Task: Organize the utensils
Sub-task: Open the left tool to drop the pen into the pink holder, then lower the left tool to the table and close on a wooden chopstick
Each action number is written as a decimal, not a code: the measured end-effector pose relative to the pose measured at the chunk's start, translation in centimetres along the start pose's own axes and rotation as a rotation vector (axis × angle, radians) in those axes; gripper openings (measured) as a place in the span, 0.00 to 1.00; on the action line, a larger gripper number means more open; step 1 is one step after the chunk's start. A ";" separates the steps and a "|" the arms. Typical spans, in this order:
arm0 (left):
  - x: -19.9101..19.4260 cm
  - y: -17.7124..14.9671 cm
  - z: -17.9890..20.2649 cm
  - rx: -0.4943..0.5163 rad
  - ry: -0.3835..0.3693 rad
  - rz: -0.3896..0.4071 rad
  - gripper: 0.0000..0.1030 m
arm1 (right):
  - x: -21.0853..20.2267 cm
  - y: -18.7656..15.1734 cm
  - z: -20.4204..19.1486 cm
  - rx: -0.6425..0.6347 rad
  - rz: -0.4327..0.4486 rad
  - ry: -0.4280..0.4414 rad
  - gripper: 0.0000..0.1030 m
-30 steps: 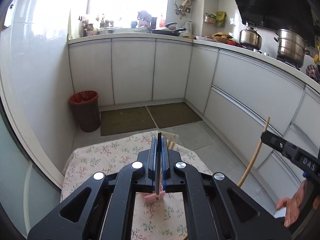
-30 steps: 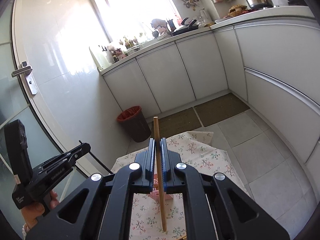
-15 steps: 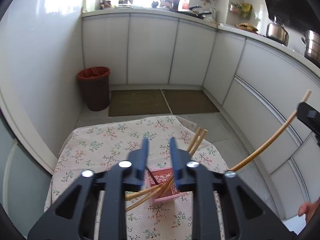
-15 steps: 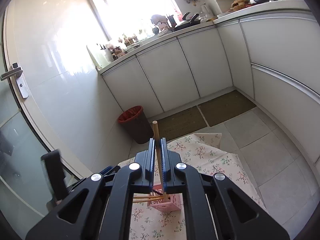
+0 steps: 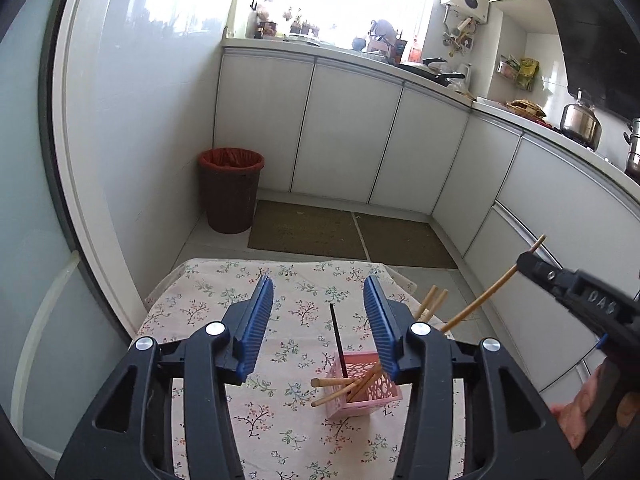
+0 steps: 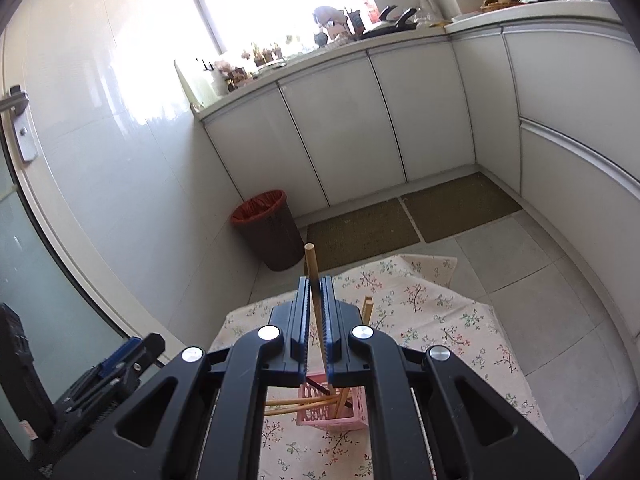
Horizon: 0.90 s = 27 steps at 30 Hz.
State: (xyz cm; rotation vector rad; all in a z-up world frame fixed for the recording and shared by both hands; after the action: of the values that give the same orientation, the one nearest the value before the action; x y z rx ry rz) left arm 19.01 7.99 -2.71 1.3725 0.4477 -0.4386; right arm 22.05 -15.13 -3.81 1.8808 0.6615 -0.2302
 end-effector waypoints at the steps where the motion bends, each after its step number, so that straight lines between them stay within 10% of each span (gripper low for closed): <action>1: 0.3 0.0 -0.1 -0.001 0.001 -0.010 0.47 | 0.7 -0.5 0.1 0.000 -0.016 -0.007 0.07; 7: -0.2 -0.3 0.1 0.049 0.086 0.018 0.58 | 1.4 -2.1 0.8 0.024 -0.038 -0.043 0.47; 27: -4.7 -1.5 3.7 0.153 0.118 0.079 0.93 | -6.1 -3.5 3.4 0.052 0.069 -0.128 0.94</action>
State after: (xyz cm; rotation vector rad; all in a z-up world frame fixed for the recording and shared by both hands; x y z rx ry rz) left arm 14.40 4.32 -0.88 1.5648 0.4623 -0.3331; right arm 15.58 -19.36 -5.20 1.9173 0.5071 -0.3221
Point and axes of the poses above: each gripper's, at about its wrist camera, not at the fingertips, and x roughly the way its jaws point, z to its right, y to its top, the point moved 3 cm from there along x, roughly the way its jaws point, and after that the axes turned 6 degrees about y, right-handed, at the moved point
